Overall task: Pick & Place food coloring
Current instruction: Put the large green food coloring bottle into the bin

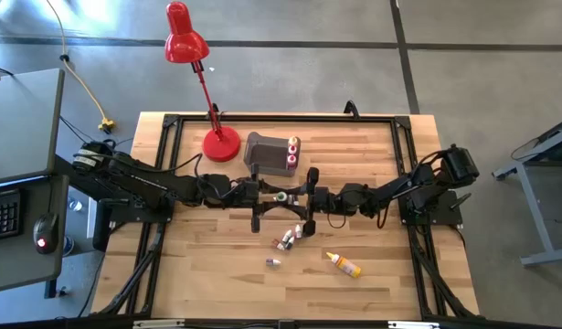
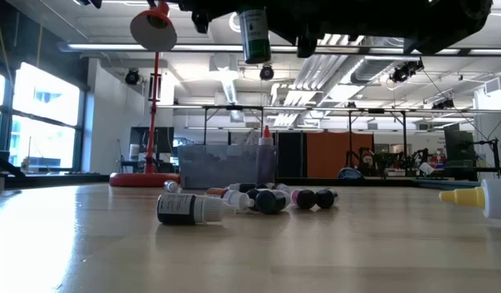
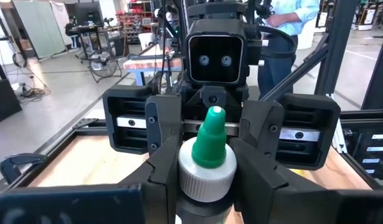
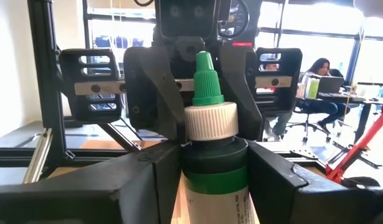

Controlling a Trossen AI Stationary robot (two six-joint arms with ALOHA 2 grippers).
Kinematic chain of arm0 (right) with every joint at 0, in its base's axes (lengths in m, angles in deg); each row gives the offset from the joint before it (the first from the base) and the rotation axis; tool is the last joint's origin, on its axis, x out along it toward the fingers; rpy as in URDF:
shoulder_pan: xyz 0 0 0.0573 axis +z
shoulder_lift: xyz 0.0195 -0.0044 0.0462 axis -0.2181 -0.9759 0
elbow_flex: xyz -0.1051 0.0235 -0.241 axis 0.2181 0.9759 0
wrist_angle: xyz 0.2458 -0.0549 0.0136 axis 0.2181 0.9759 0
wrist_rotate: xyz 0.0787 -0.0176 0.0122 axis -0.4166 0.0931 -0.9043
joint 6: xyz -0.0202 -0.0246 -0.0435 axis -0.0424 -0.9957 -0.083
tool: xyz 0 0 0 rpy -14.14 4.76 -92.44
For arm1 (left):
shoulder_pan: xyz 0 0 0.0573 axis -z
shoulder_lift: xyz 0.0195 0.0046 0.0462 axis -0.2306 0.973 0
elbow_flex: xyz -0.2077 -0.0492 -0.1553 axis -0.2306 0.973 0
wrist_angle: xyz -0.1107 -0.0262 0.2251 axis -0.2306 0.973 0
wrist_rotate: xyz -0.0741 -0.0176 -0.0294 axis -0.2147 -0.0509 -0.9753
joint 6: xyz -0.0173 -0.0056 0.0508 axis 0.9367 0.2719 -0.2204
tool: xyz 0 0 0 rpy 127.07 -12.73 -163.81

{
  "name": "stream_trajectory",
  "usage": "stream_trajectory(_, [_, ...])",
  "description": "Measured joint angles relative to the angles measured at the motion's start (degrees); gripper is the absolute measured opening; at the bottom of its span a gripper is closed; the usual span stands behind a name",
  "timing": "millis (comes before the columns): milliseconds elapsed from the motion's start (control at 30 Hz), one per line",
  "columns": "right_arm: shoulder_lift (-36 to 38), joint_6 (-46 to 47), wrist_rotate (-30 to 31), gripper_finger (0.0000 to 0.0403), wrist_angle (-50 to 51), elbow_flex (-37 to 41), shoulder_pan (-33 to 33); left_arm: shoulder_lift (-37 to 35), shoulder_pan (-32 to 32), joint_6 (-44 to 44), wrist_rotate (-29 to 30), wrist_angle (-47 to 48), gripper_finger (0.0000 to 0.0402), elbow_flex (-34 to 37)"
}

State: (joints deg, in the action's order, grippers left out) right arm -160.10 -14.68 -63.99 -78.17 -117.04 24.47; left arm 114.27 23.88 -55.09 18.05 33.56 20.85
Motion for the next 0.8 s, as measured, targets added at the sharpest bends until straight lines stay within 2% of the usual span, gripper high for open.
stream_trajectory(233, [0.04, -3.86, 2.57, 0.0195, 1.11, 0.00, 0.20, 0.09, -0.04, -0.04, 1.66, -0.06, 0.0114, 0.09])
stream_trajectory(433, [0.10, -4.04, 4.64, 0.0218, 1.59, -0.02, 0.25, 0.09, -0.04, -0.04, 5.21, 0.48, 0.0109, 0.09])
stream_trajectory(533, [0.41, -6.33, 11.73, 0.0221, 2.09, -0.02, 1.53, -0.15, -0.06, -0.02, 9.88, 1.57, 0.0108, 0.09])
stream_trajectory(700, [3.42, -22.98, 32.25, 0.0222, 4.41, -0.02, 6.32, -0.22, -0.11, -0.04, 15.87, 4.68, 0.0107, 0.09])
stream_trajectory(800, [6.02, -29.98, 41.54, 0.0222, 4.84, -0.02, 9.22, -0.22, -1.19, 0.02, 21.61, 5.87, 0.0107, 0.09])
